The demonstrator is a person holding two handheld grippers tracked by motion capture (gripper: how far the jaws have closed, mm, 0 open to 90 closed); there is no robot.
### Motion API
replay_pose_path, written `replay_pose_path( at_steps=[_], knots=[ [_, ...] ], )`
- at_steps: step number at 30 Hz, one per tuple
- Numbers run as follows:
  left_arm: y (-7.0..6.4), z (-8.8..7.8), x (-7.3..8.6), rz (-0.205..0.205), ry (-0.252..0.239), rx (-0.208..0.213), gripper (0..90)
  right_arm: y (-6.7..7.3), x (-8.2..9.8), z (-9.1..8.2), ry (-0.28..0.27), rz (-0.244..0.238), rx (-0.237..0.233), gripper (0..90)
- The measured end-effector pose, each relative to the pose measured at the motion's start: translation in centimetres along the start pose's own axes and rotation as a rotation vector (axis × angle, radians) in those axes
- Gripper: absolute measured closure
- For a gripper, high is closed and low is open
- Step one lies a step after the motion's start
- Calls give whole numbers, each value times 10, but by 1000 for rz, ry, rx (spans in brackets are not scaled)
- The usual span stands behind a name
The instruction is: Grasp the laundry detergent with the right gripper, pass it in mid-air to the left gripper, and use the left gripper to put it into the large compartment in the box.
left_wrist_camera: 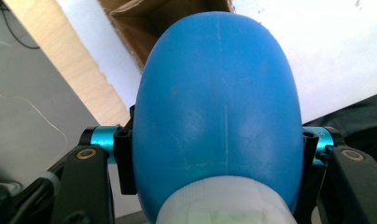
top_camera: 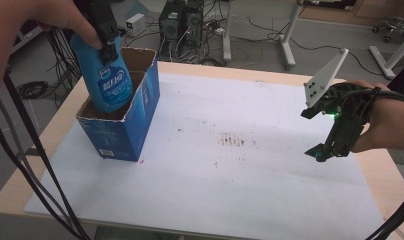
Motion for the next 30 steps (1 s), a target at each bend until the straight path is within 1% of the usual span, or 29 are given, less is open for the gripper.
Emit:
replay_pose_path(
  at_steps=[3, 4, 9, 11, 14, 15, 16, 19, 20, 21, 22, 23, 24, 26, 29, 30],
  knots=[
    [2, 18, -3, 50, 20, 1, 385, 1, 1, 2, 6, 7, -2, 6],
    [2, 23, -5, 64, 23, 1, 385, 0, 0, 3, 3, 2, -2, 6],
    [4, 51, -8, 155, 35, -9, 385, 2, 0, 3, 12, 7, -3, 6],
    [5, 61, -8, 198, 35, -10, 385, 1, 0, 4, 11, 7, -5, 6],
    [6, 73, -9, 256, 32, -19, 385, 1, 0, 5, 19, 8, -6, 6],
    [6, 73, -9, 256, 32, -19, 385, 1, 0, 5, 19, 8, -6, 6],
    [6, 80, -9, 304, 34, -29, 385, 2, -1, 5, 19, 11, -4, 6],
    [5, 89, -9, 351, 30, -42, 385, 2, -2, 7, 17, 10, -7, 6],
    [4, 94, -9, 359, 25, -43, 385, 1, -2, 7, 17, -1, -6, 6],
    [4, 98, -10, 362, 23, -43, 385, 2, -3, 8, 20, 9, -5, 6],
    [5, 102, -10, 377, 29, -43, 384, 2, -3, 8, 19, 5, -7, 6],
    [5, 106, -10, 376, 20, -42, 384, 2, -3, 9, 18, 2, -8, 6],
    [6, 110, -11, 388, 25, -43, 384, 2, -3, 10, 17, 2, -9, 6],
    [6, 117, -11, 395, 20, -43, 384, 3, -3, 11, 21, 0, -10, 6],
    [8, 124, -11, 415, 15, -40, 384, 4, -3, 11, 27, 6, -11, 6],
    [8, 124, -11, 415, 15, -40, 384, 4, -3, 11, 27, 6, -11, 6]
  ],
)
Point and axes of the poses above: each handheld gripper's, and its own axes: z roughly forward along the jaws, x roughly out of its underside, y roughly to its left, the point moved 1 cm from there along z, roughly forward along the jaws, and after that the axes turned 3 degrees about x, right-handed, at the moved point
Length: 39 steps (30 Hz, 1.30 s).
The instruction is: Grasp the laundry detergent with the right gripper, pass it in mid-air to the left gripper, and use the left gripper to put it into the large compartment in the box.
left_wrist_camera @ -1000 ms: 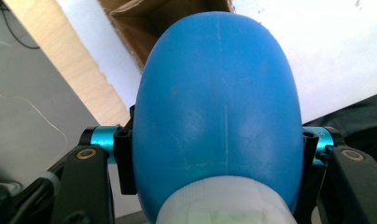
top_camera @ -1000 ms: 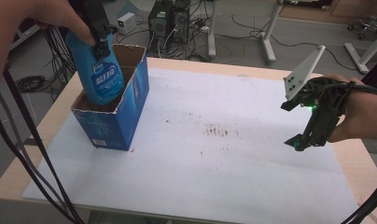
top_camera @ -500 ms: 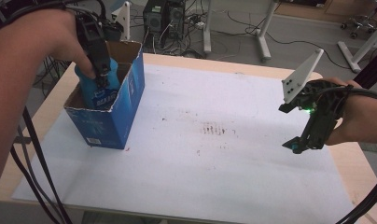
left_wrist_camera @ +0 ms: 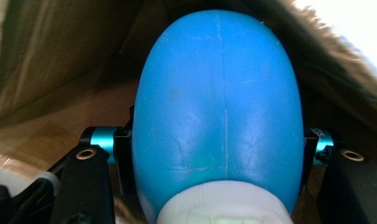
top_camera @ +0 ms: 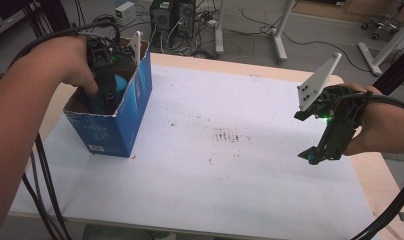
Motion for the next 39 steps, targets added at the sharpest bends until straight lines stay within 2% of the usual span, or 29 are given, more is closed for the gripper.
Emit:
replay_pose_path(
  at_steps=[1, 8, 9, 11, 16, 23, 25, 26, 30, 32, 33, 36, 39],
  knots=[
    [1, 0, 0, 2, -33, 5, 384, 0, 0, 0, 0, 1, 1, 6],
    [4, 1, -1, 4, -31, 17, 380, -1, 1, 1, 3, 1, -2, 6],
    [6, 1, -1, -6, -29, 26, 380, 0, 1, 2, 3, 3, -2, 6],
    [8, 1, -1, -19, -31, 41, 341, 0, 1, 2, 7, 8, -4, 6],
    [8, -4, 0, -23, -38, 47, 301, 0, 1, 2, 5, 5, -4, 6],
    [8, -19, 2, -21, -41, 31, 269, 0, 3, 1, -3, 8, -3, 6],
    [8, -19, 2, -21, -41, 31, 267, 0, 4, 0, -2, 9, -2, 6],
    [5, -29, 4, -21, -50, 23, 259, 0, 5, -1, -5, 11, -1, 6],
    [3, -45, 5, -25, -50, 5, 236, -1, 8, -3, -15, 21, -1, 6],
    [3, -45, 5, -25, -50, 5, 230, -1, 9, -4, -17, 22, -1, 6],
    [0, -61, 7, -26, -65, -2, 211, -2, 10, -5, -25, 21, 0, 6],
    [-6, -78, 8, -15, -95, 6, 179, -3, 10, -6, -37, 22, 1, 6],
    [-15, -94, 7, 10, -100, -14, 169, -4, 11, -9, -39, 29, 0, 6]
  ],
)
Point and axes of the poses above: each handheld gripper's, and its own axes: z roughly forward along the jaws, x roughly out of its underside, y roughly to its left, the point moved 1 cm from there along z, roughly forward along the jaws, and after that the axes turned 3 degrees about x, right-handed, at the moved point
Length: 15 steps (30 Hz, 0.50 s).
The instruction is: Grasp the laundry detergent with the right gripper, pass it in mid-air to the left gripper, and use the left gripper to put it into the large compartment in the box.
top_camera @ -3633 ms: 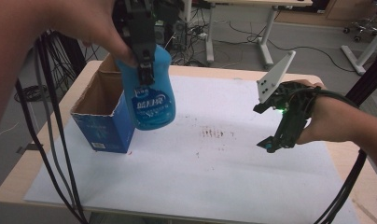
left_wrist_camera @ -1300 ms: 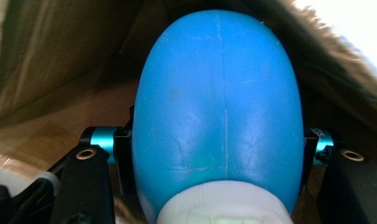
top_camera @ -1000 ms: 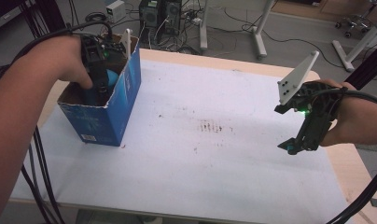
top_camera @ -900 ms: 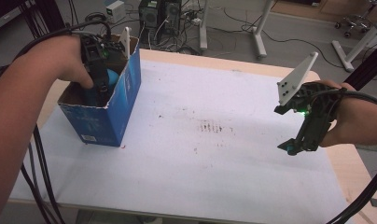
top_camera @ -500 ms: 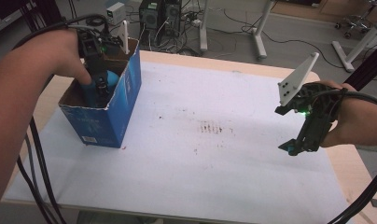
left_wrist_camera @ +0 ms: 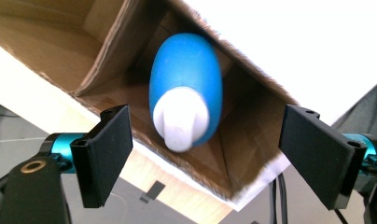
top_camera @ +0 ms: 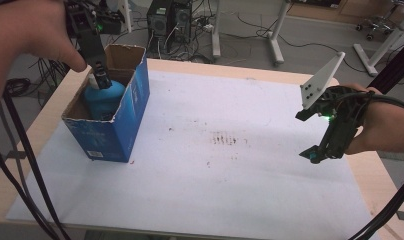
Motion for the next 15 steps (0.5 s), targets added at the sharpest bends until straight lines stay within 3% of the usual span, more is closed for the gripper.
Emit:
replay_pose_path(
  at_steps=[2, 3, 7, 15],
  knots=[
    [0, 0, 0, 0, 0, 0, 161, 0, 0, -1, -1, -1, 0, 6],
    [-9, -12, -5, 32, -9, -9, 161, -1, -1, -2, -5, 0, 0, 6],
    [-26, -21, -14, 111, -3, 17, 148, -2, -2, -5, -10, -10, 1, 6],
    [-60, -19, -39, 246, -1, 35, 124, -4, -5, -9, 21, -20, -9, 6]
  ],
)
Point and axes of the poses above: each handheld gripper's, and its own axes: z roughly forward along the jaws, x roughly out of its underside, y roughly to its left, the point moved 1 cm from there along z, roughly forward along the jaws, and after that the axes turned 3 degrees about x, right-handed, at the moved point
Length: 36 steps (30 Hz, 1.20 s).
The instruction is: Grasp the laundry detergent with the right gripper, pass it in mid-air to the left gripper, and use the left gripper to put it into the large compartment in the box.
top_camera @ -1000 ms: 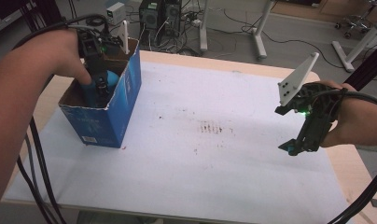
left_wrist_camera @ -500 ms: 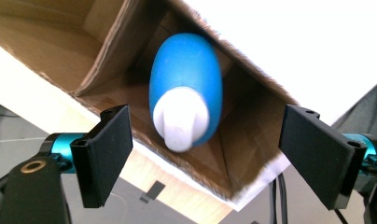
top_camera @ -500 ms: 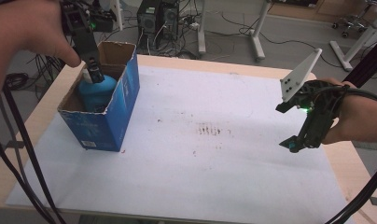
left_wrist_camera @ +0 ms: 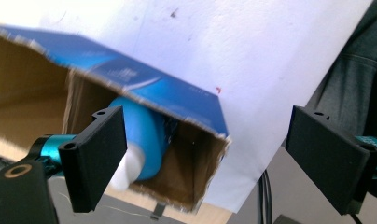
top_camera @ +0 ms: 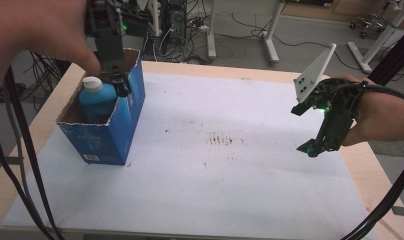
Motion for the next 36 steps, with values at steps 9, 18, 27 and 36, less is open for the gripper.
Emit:
replay_pose_path(
  at_steps=[9, 18, 27, 36],
  knots=[
    [-14, 20, -26, 100, 6, 26, 87, -5, 1, 3, 43, -13, -9, 6],
    [-21, 39, -45, 178, 1, 57, 68, -8, -1, 15, 93, -41, -22, 6],
    [-21, 55, -54, 214, -4, 77, 17, -11, -5, 25, 124, -67, -34, 6],
    [-19, 56, -57, 214, -8, 78, 17, -13, -7, 31, 121, -72, -43, 6]
  ],
)
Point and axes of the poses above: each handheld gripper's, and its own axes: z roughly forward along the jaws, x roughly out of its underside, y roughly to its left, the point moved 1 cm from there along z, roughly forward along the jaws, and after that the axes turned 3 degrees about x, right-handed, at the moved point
